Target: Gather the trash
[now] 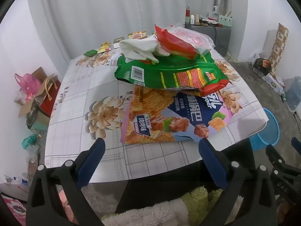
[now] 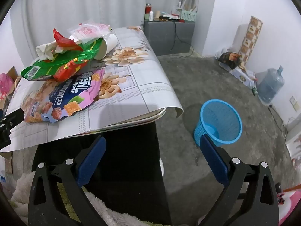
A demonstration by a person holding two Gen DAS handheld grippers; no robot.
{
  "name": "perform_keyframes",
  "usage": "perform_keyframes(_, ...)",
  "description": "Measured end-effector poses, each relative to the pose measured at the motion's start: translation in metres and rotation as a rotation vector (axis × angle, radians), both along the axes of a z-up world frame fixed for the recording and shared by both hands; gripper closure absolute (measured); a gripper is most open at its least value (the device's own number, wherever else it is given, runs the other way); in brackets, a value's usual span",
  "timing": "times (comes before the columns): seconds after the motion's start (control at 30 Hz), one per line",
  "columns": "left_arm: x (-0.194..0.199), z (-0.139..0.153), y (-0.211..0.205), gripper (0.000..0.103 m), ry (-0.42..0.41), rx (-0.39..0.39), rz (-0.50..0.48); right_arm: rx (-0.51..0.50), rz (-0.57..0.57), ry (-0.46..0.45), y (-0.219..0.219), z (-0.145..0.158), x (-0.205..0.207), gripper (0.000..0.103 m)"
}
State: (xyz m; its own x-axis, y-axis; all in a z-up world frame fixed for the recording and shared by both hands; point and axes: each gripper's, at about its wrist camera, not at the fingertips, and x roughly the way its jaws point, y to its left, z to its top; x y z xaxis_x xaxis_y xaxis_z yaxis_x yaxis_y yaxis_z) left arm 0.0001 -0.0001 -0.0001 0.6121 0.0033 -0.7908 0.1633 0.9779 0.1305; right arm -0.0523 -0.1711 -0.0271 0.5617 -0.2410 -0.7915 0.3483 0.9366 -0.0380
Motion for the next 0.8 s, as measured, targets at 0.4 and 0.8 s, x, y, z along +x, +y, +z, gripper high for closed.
perform_keyframes(0.4,0.0006,-0.0011,-0.0004,0.006,0.015,-0.001,0.005,0.009,0.006,-0.001,0.0005,-0.0015,-0.0016,0.008)
perform_keyframes(0.8,0.0028,-0.0075,0.0031,0.006,0.038,-0.013,0.009,0.018,0.011,0.004,0.0027,-0.0003,0.0006,0.008)
